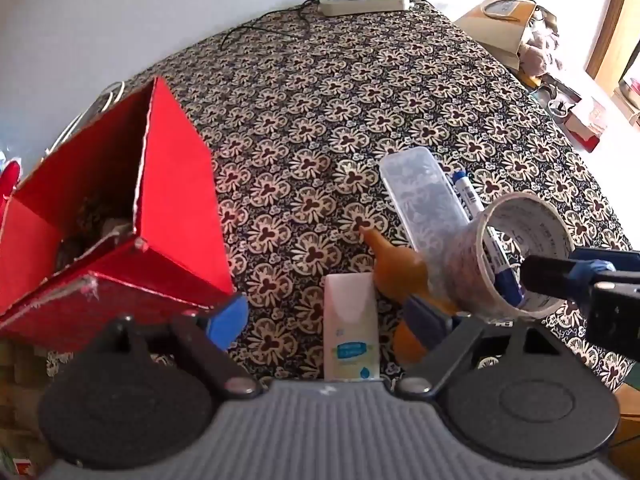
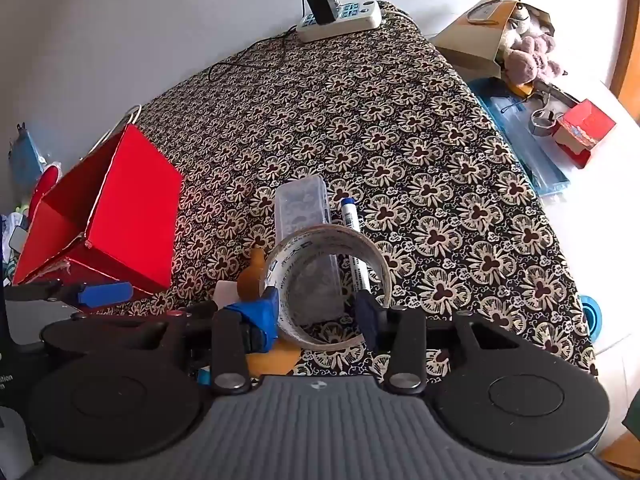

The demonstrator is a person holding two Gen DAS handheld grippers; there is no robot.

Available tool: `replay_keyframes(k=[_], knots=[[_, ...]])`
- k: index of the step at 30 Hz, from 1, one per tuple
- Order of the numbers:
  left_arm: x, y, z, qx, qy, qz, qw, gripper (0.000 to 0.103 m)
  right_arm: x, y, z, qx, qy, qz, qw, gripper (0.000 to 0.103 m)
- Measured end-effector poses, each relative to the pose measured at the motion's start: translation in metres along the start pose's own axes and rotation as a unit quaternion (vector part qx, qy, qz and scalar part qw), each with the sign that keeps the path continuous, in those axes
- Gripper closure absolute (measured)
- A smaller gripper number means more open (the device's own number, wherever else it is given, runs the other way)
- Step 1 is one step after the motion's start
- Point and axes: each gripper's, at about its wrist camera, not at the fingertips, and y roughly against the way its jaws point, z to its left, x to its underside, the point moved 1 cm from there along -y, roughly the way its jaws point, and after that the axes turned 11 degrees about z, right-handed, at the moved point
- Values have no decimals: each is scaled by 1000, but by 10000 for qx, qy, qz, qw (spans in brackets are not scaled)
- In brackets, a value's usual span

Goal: Organize rigid objects
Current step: 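Grasp the clear tape roll with the right gripper and lift it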

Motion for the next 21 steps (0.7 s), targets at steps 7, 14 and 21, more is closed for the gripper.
replay_keyframes(k=[7, 14, 21], knots=[[-1, -1, 1, 18, 93, 50, 9999, 16, -11, -3, 4, 9, 94, -49, 9999, 77], [-4, -1, 0, 76, 180, 23, 9998, 16, -13, -1, 1, 34, 251, -228, 9994, 77], [-8, 2, -2, 107, 172, -136, 9997, 16, -17, 0, -3, 262, 255, -303, 9989, 77]])
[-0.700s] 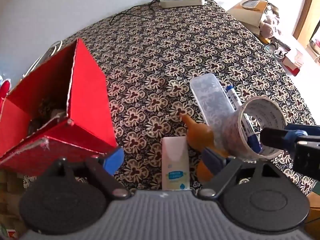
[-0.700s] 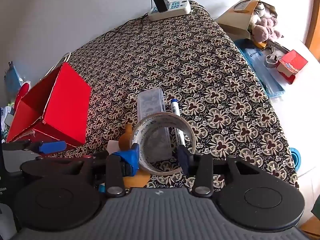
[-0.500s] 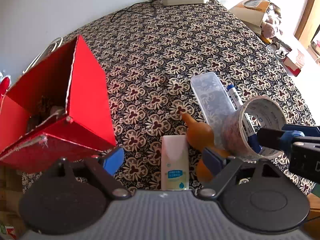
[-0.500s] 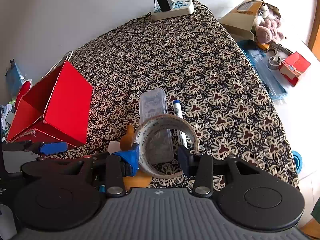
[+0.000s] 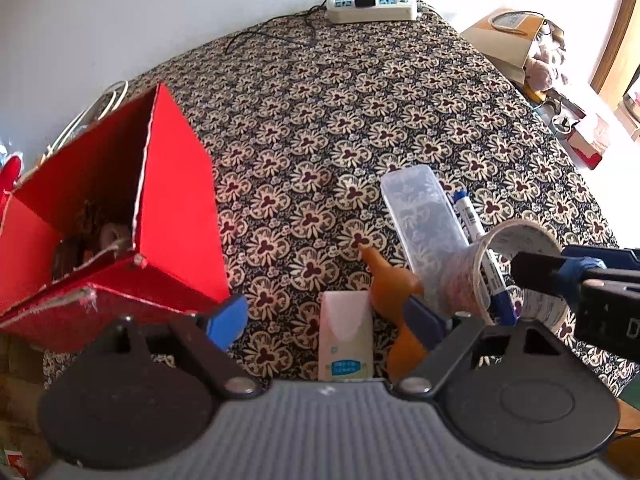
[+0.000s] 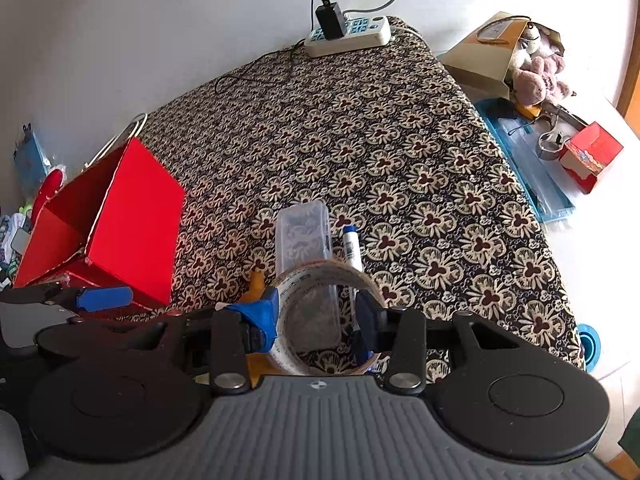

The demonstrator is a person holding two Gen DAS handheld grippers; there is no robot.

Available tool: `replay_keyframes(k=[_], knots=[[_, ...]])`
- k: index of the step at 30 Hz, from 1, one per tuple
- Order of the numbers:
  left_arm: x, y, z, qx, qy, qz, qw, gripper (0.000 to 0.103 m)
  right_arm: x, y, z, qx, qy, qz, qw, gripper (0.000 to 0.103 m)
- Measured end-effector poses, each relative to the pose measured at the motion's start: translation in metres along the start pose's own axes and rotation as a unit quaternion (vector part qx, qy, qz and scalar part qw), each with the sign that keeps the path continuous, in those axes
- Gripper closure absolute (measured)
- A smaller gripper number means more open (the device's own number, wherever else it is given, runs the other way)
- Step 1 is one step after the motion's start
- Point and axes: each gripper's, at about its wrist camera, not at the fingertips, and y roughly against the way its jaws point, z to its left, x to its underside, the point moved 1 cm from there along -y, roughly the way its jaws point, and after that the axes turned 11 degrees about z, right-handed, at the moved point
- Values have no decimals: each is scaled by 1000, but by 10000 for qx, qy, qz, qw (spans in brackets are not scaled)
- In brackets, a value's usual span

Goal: Organize rigid objects
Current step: 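Grasp the clear tape roll with the right gripper and lift it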

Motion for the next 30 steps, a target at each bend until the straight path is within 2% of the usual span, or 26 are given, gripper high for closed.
replay_keyframes(k=[3, 10, 16, 27, 30], knots=[[-3, 3, -1, 20, -19, -113, 9999, 16, -2, 0, -5, 25, -41, -33, 10000, 77], [-9, 2, -6, -56, -177, 12, 9998, 16, -4, -6, -12, -118, -183, 23, 9998, 77], [-14, 3, -14, -185, -382, -101, 9990, 16, -6, -14, -21, -215, -290, -97, 9993, 77], [-23, -4, -22, 191, -552, -127, 9982, 17, -8, -31, -33, -142, -349, -24, 9993, 77], [-26, -11, -24, 300, -607, -99, 9977, 17, -8, -40, -38, -151, -403, 116, 9990, 78]])
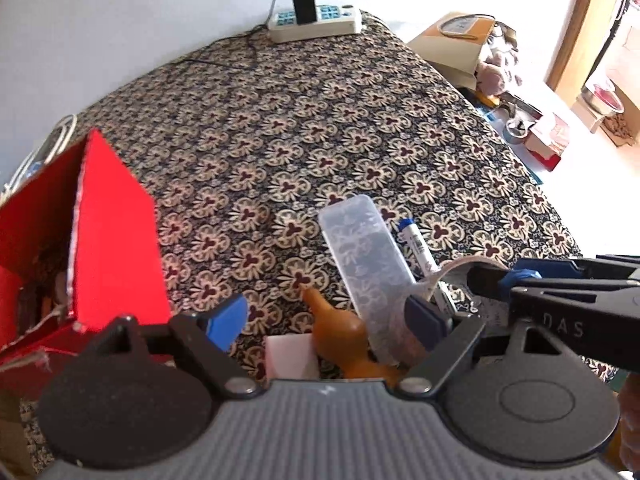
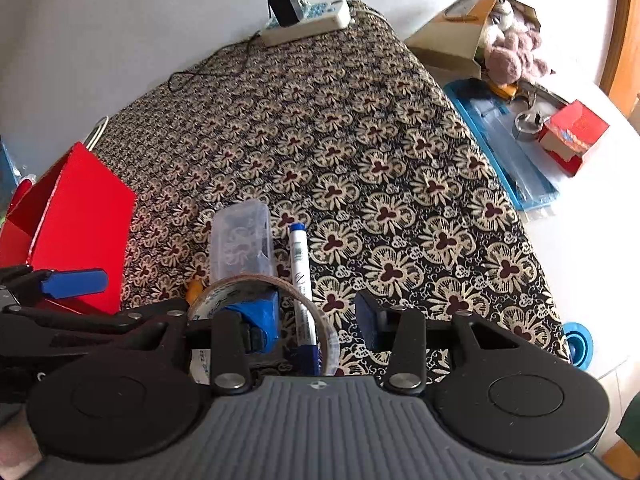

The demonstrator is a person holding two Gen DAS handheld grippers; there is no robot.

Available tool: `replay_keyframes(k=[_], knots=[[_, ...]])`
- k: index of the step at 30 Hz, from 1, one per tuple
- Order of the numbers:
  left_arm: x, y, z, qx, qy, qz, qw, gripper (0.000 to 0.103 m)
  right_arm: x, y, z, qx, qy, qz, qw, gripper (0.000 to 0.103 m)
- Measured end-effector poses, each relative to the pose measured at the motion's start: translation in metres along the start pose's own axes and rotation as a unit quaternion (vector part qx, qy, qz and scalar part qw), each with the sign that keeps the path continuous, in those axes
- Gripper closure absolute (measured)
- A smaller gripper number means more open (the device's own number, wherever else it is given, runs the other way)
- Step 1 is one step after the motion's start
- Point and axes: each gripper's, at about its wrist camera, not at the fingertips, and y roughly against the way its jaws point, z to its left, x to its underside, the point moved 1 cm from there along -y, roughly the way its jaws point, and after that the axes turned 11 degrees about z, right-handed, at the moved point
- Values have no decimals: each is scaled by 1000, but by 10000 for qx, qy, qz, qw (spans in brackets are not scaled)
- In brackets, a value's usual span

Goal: Organize rigid objects
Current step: 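Grasp the clear tape roll with the right gripper and lift it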

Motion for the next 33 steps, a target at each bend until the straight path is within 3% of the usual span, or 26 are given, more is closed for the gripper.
replay_keyframes(k=[9, 16, 20, 29, 30, 33], knots=[[-6, -19, -2, 455, -17, 371, 9983, 30, 1, -8, -5, -204, -43, 57, 9998, 85], [-3, 8, 0, 691, -287, -163, 9971, 18, 0, -8, -7, -278, -155, 15, 9995, 92], [1, 14, -4, 706, -551, -278, 9956, 19, 1, -8, -9, -337, -286, -2, 9990, 94], [17, 19, -12, 1147, -1037, -448, 9870, 18, 8, -3, -5, -496, -250, -103, 9984, 96], [18, 17, -15, 1082, -1079, -438, 9873, 22, 10, -2, -4, -514, -220, -118, 9984, 96], [21, 7, -21, 1010, -1125, -268, 9881, 51, 14, 1, -2, -616, -189, -159, 9978, 98]])
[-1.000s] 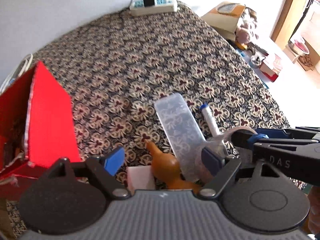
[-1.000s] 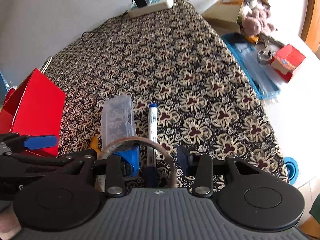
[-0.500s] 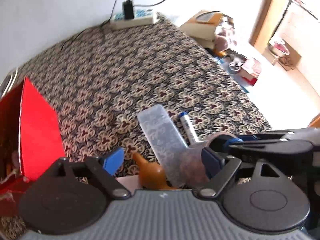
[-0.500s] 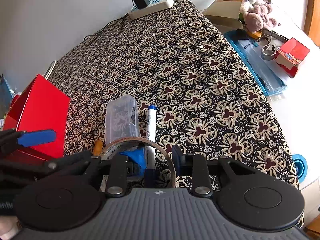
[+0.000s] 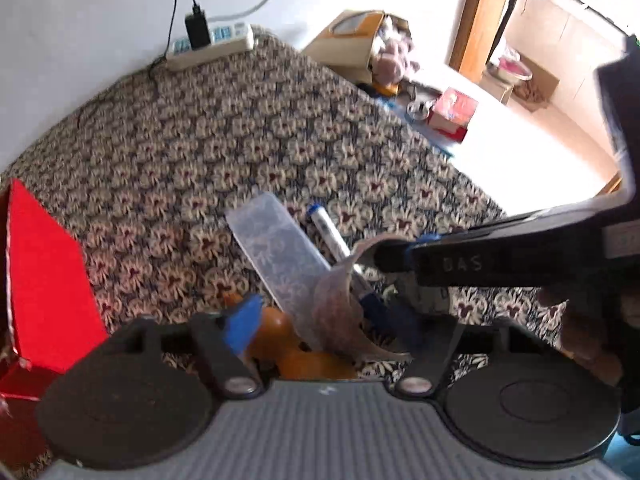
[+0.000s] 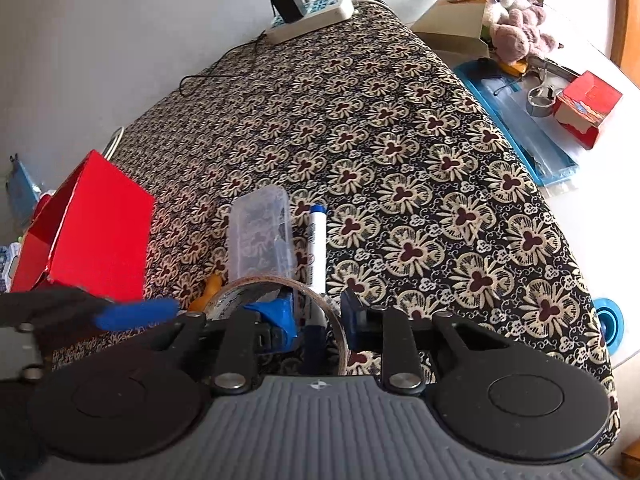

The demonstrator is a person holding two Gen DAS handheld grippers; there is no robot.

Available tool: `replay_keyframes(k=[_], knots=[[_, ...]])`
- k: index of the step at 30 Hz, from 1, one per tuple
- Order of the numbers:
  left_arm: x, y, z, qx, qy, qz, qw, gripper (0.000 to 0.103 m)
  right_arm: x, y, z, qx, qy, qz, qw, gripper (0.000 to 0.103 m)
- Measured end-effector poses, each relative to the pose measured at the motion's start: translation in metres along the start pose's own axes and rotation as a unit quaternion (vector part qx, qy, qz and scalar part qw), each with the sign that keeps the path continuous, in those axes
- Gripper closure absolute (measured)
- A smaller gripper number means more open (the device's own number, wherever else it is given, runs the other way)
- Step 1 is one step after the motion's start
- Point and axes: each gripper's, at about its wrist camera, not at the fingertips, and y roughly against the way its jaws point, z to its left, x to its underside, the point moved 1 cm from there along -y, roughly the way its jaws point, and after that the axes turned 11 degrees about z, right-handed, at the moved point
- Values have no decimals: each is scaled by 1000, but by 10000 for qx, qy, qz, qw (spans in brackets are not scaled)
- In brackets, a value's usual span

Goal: Organize rigid objects
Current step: 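Grasp the clear tape roll with the right gripper and lift it, then carry the tape roll into the red box and open the right gripper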

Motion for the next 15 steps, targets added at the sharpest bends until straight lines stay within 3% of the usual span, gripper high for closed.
replay_keyframes(k=[1, 4, 6, 15], knots=[[0, -4, 1, 8, 31, 78, 10000, 66, 1, 1, 0, -48, 6, -10, 10000, 98], [4, -12, 7, 174, 221, 237, 9993, 83, 4, 6, 6, -112, 97, -97, 9998, 100], [7, -9, 8, 139, 281, 161, 9994, 89, 7, 9, 12, -56, 208, -162, 9996, 100], [20, 34, 12, -7, 143, -671, 9976, 95, 8, 40, 50, 7, 346, -621, 9975, 100]])
